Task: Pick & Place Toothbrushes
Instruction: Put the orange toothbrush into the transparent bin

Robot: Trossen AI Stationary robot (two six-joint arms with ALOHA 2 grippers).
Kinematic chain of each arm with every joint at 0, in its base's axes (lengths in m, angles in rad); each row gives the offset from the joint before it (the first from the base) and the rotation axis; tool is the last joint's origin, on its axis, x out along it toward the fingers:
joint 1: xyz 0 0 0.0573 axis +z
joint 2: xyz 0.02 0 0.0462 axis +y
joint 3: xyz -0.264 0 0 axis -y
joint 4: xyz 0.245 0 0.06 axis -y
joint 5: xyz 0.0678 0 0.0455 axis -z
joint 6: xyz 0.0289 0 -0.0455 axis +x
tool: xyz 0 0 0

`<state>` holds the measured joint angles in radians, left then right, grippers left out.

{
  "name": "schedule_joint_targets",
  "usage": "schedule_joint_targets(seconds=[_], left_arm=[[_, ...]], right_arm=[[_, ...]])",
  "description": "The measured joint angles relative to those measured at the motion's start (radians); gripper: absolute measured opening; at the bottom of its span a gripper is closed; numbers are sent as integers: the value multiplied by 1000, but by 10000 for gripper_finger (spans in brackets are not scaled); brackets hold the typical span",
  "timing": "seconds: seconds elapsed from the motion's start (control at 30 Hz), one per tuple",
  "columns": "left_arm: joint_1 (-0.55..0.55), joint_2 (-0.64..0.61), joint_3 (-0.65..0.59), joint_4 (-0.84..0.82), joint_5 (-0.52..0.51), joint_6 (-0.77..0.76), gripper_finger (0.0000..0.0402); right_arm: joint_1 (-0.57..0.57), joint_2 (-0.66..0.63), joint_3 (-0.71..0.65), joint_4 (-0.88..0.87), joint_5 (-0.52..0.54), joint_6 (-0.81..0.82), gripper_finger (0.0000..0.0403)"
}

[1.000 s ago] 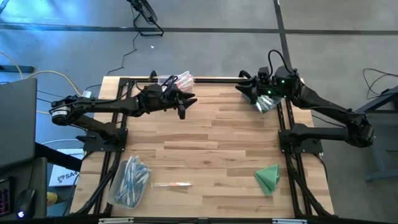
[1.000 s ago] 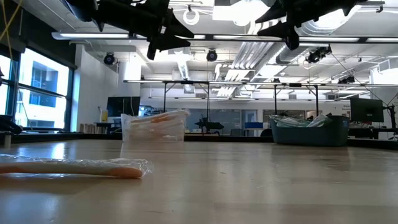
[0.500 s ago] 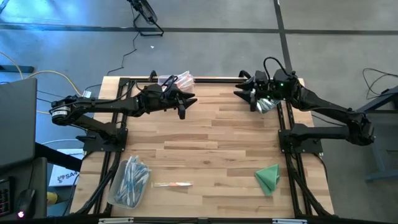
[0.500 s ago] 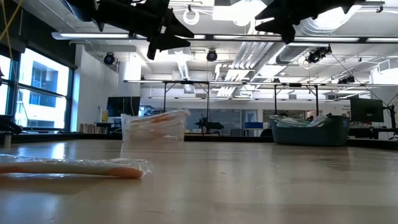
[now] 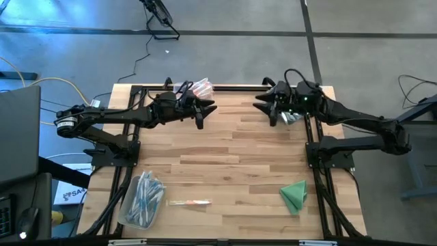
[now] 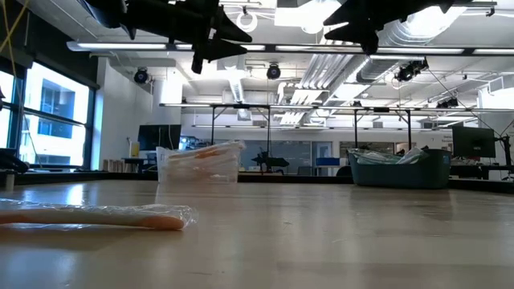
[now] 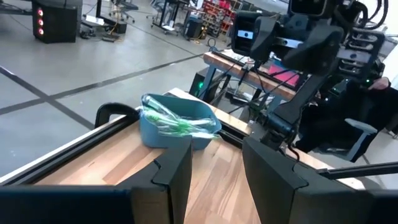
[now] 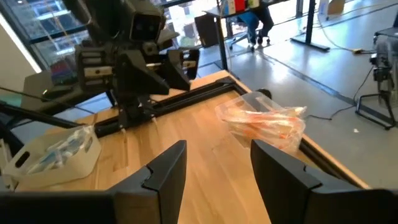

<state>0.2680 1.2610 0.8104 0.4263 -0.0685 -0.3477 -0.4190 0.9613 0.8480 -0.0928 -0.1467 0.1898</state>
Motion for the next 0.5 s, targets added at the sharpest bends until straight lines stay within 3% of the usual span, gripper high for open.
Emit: schedule_joint_targets(seconds=[0.5], left_arm=[[0, 0, 0, -1, -5, 82, 138]], right_arm=[[106, 183, 0, 159, 69, -3, 172]])
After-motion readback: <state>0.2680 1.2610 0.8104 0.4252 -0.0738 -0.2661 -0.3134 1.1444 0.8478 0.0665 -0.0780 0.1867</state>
